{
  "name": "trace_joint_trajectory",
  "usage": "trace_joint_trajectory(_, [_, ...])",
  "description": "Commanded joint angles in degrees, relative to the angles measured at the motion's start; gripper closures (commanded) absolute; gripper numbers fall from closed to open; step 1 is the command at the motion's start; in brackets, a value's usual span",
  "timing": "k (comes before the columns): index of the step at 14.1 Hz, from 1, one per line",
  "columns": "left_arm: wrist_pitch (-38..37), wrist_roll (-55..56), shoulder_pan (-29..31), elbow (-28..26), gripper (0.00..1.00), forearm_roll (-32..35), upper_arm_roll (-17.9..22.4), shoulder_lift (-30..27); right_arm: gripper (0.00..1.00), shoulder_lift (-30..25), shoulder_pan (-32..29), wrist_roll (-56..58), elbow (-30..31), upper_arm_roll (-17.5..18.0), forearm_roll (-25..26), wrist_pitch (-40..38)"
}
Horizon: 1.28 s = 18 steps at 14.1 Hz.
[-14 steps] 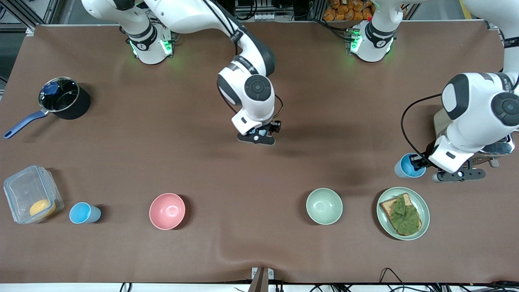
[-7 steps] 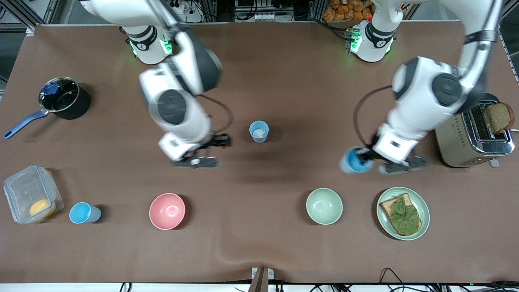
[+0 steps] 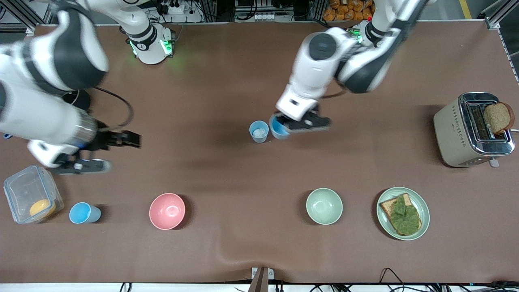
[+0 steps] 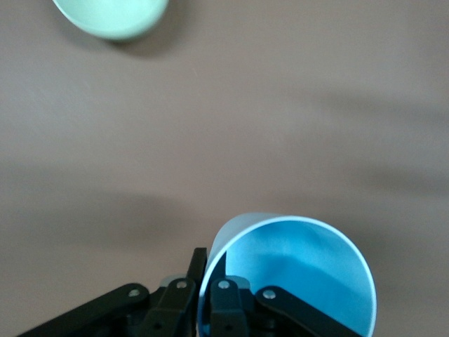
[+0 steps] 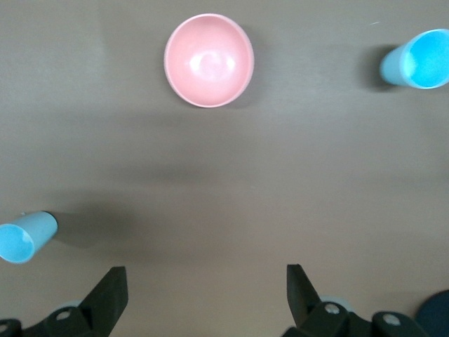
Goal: Stack blue cups with both arms
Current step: 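Carry the left gripper's cup over the standing cup while the right gripper withdraws, then lower the held blue cup into the standing cup with the left gripper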
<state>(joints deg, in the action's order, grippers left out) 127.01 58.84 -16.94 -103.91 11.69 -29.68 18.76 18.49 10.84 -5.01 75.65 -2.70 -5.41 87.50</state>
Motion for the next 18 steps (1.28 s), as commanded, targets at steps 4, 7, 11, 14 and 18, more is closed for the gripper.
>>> trace_joint_trajectory(4, [0.79, 15.07, -6.44, 8.9, 1.0, 15.1, 0.5, 13.58, 0.0, -14.59, -6.61, 6.15, 18.35, 2.17, 2.23, 3.45])
trace_joint_trajectory(7, [0.79, 15.34, -6.53, 8.81, 1.0, 14.94, 0.5, 13.94, 0.0, -19.45, -12.06, 6.24, 22.79, 5.25, 3.99, 5.49])
trace_joint_trajectory(11, [0.79, 19.3, -8.72, 8.2, 1.0, 14.5, 0.5, 14.46, 0.0, -22.8, -12.33, 6.15, 23.76, 5.08, 6.99, 3.48])
trace_joint_trajectory(14, [0.26, 21.49, -9.69, 8.02, 1.0, 14.5, 0.5, 15.34, 0.0, -22.1, -11.89, 6.24, 22.27, 5.16, 6.9, 0.66])
trace_joint_trajectory(18, [0.08, 22.64, -9.78, 7.32, 1.0, 14.41, 0.5, 15.26, 0.0, -21.13, -12.95, 6.33, 22.17, 4.99, 6.9, 6.0])
